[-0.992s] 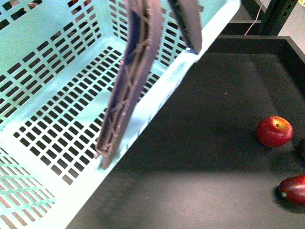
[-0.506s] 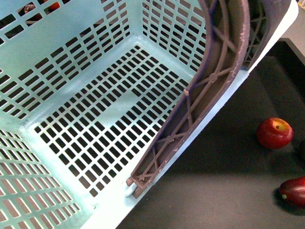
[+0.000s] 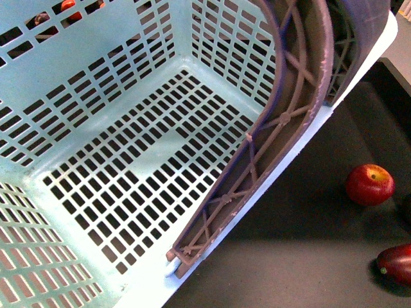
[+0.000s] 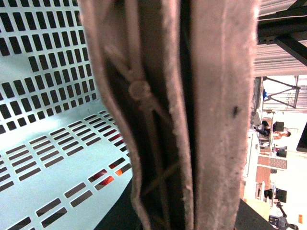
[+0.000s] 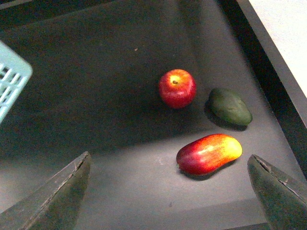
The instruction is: Pick apple with right arm and hold basket with left
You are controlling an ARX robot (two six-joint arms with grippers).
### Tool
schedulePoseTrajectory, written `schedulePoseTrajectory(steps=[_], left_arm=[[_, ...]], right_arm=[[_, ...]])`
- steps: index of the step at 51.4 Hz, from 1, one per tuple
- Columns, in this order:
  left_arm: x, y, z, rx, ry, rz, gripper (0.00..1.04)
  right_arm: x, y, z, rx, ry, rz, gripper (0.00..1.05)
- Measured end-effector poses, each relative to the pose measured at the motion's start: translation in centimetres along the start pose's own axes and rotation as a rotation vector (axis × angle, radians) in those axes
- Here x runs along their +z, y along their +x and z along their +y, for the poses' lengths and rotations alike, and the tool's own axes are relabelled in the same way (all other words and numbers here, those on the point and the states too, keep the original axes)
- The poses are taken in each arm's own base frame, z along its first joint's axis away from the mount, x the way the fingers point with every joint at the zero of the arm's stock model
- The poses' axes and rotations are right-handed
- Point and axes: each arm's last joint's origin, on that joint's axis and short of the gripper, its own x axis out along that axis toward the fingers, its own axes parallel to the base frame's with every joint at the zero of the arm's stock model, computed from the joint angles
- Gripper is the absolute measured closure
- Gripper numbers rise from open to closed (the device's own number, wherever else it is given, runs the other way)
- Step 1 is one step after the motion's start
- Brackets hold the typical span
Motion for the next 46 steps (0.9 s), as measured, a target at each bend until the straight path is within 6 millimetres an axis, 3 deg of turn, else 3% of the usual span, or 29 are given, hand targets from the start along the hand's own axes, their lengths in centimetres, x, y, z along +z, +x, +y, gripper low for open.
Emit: schedulePoseTrajectory(steps=[8,15,21,29,46], left_arm=[[0.0,0.0,0.0,0.000,0.000,0.000,0.87],[0.0,0.0,0.0,0.000,0.000,0.000,0.87],[0.0,0.0,0.0,0.000,0.000,0.000,0.87],[0.0,0.0,0.0,0.000,0.000,0.000,0.87],[0.0,0.0,0.0,0.001,0.001,-0.004,0.87]], right_arm=[[1.6,3.3,-0.8,-0.023,-0.016,0.011,0.09],[2.8,8.8,-1.7,-0.037,-0.099,0.051,0.09],[1.6,13.5,-2.8,-0.064,-0.146,0.175,0.09],[-0.2,16.6,-2.9,-0.053,-0.177,0.292,0.09],[-0.6,22.8,-1.4,-0.054,-0.221,0.372,0.09]])
